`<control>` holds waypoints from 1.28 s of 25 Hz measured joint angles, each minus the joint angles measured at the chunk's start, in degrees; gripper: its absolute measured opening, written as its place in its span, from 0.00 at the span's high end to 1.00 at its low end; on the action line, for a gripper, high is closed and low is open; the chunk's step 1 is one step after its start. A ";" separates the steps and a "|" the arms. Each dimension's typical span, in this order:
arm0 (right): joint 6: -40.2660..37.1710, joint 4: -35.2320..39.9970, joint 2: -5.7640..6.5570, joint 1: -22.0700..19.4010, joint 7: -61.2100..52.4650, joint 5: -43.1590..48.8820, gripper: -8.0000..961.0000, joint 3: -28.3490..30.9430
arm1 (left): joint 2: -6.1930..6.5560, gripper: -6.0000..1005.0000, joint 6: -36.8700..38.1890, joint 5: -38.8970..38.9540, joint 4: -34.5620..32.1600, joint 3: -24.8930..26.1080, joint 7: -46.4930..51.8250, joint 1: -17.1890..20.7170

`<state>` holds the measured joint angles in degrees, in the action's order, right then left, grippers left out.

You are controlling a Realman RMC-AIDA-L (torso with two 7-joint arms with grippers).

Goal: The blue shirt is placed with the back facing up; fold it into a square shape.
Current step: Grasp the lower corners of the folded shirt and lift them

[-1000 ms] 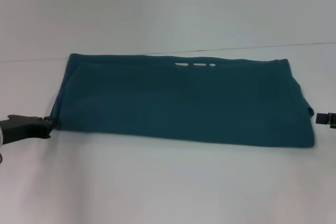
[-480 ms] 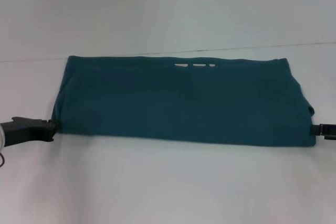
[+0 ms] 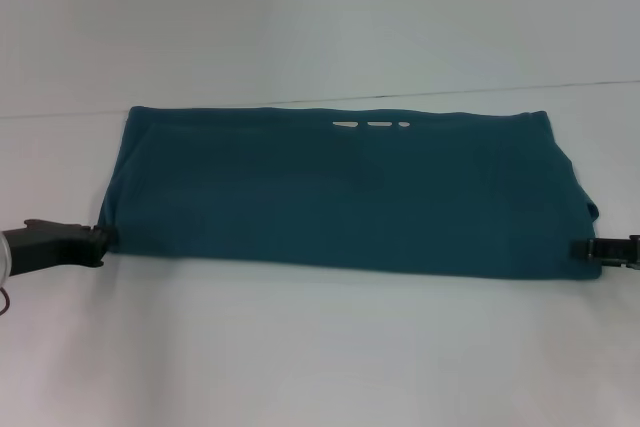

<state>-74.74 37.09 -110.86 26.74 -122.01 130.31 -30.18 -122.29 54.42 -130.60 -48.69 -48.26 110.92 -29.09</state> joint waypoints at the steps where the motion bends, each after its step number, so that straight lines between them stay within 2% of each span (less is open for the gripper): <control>1: 0.27 -0.01 -0.14 0.10 -0.01 0.11 0.24 -0.11 | 0.00 0.99 -0.08 0.00 0.00 0.01 0.00 -0.01; 6: 1.48 -0.21 -0.56 0.80 -0.09 1.30 0.24 -0.23 | 0.05 0.99 -0.19 0.00 0.00 0.02 0.00 -0.01; 13: 2.40 -0.80 -0.56 1.42 -0.33 1.36 0.25 -0.23 | 0.14 0.99 -0.42 0.00 0.00 0.02 -0.01 -0.09; 29: 2.76 -0.64 -0.78 1.28 0.01 1.38 0.93 -1.05 | 0.12 0.99 -0.46 0.00 0.00 0.02 -0.01 -0.06; 32: 2.77 -0.41 -0.89 0.95 0.14 1.19 0.95 -0.93 | 0.12 0.99 -0.32 0.01 0.00 0.04 0.00 0.16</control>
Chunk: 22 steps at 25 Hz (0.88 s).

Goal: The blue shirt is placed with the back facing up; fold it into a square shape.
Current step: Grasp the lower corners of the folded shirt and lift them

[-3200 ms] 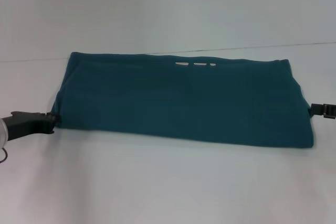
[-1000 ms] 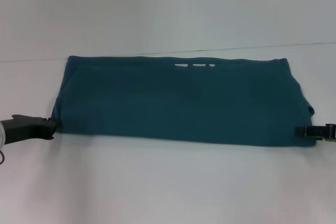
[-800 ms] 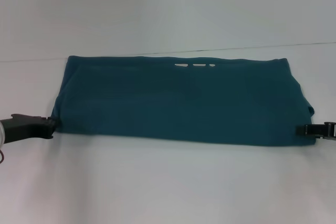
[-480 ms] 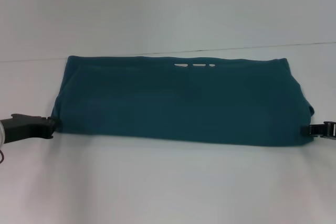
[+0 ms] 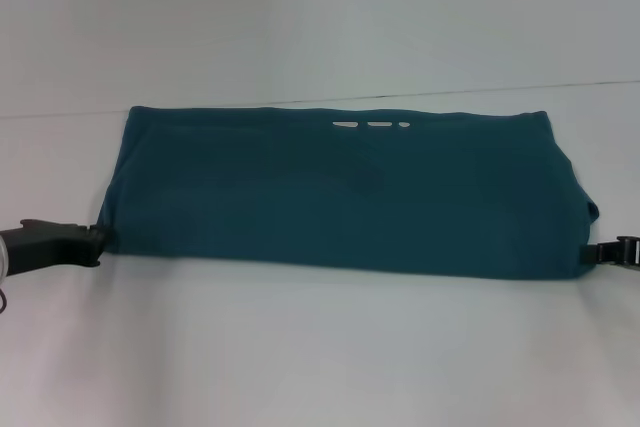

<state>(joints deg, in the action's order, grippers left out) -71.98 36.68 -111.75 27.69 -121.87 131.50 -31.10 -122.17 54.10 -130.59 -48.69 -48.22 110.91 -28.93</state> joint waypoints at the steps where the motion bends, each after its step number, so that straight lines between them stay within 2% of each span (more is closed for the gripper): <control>1: 0.00 0.04 -0.01 -0.09 0.04 -0.05 0.95 0.02 | 0.00 0.99 0.11 0.00 0.00 0.01 0.06 0.04; 7: -0.25 0.25 -0.02 -0.62 0.75 -0.28 0.98 0.89 | -0.23 0.99 2.18 -0.08 -2.48 0.05 1.13 1.34; 15: -1.31 0.32 0.78 -1.96 2.64 -0.47 0.98 2.72 | -1.89 0.99 6.29 -0.10 -10.01 -0.34 3.78 6.00; 22: -2.95 0.36 1.32 -3.60 4.54 -0.47 0.98 3.53 | -2.26 0.99 9.13 -0.03 -10.35 -0.27 4.28 8.23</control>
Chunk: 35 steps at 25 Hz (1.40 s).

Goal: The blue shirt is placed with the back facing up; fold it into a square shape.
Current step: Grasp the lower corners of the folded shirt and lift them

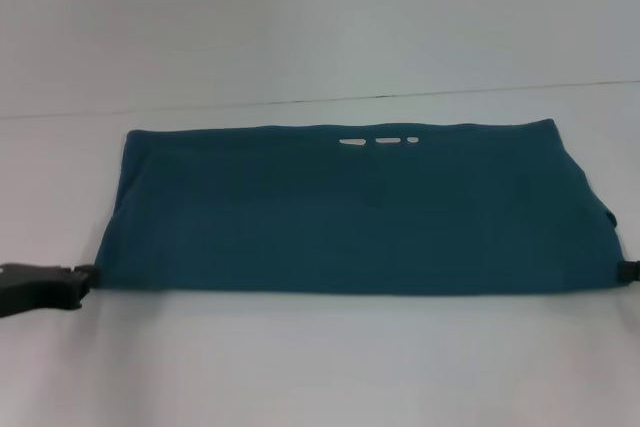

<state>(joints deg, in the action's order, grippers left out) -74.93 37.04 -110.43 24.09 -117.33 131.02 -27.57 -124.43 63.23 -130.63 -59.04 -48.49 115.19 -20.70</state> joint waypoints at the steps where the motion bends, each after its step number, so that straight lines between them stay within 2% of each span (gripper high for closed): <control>1: -0.37 0.02 0.07 -0.29 0.48 0.00 0.98 0.51 | -0.03 0.99 0.31 0.11 0.07 0.04 0.00 0.28; 12: -2.78 0.05 0.96 -2.43 2.50 0.04 0.98 3.48 | -0.07 0.99 6.36 0.56 0.06 1.91 -0.44 2.13; 35: -3.13 0.05 1.04 -2.73 3.26 0.08 0.98 4.38 | 0.07 0.99 8.78 0.06 0.51 1.64 -0.68 2.03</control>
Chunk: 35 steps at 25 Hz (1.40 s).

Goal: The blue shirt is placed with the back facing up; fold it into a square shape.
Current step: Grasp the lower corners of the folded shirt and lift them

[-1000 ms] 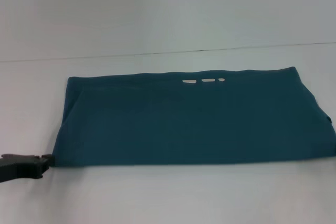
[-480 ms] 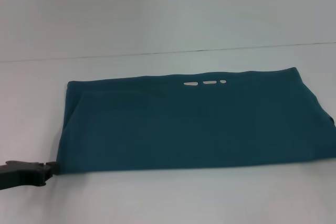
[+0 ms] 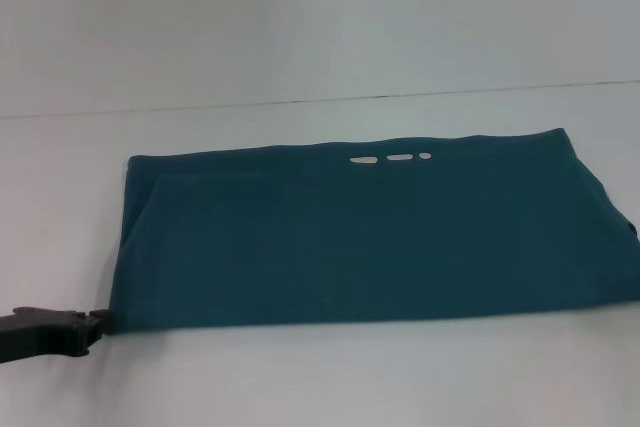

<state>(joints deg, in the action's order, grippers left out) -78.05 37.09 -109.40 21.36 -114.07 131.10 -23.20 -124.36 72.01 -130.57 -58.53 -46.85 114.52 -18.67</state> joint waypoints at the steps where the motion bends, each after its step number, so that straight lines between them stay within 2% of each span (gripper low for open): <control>1: 0.00 0.00 0.00 0.00 0.00 0.00 0.98 0.00 | 0.00 0.99 0.02 -0.01 0.00 -0.02 0.00 -0.02; 35: -0.49 0.00 -0.01 -0.13 -0.02 0.28 0.98 0.00 | 0.31 0.99 1.74 -0.17 0.95 0.14 -0.54 -0.94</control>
<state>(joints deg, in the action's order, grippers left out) -78.54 37.09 -109.41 21.23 -114.10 131.38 -23.20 -124.05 73.74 -130.73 -57.58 -46.71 113.98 -19.61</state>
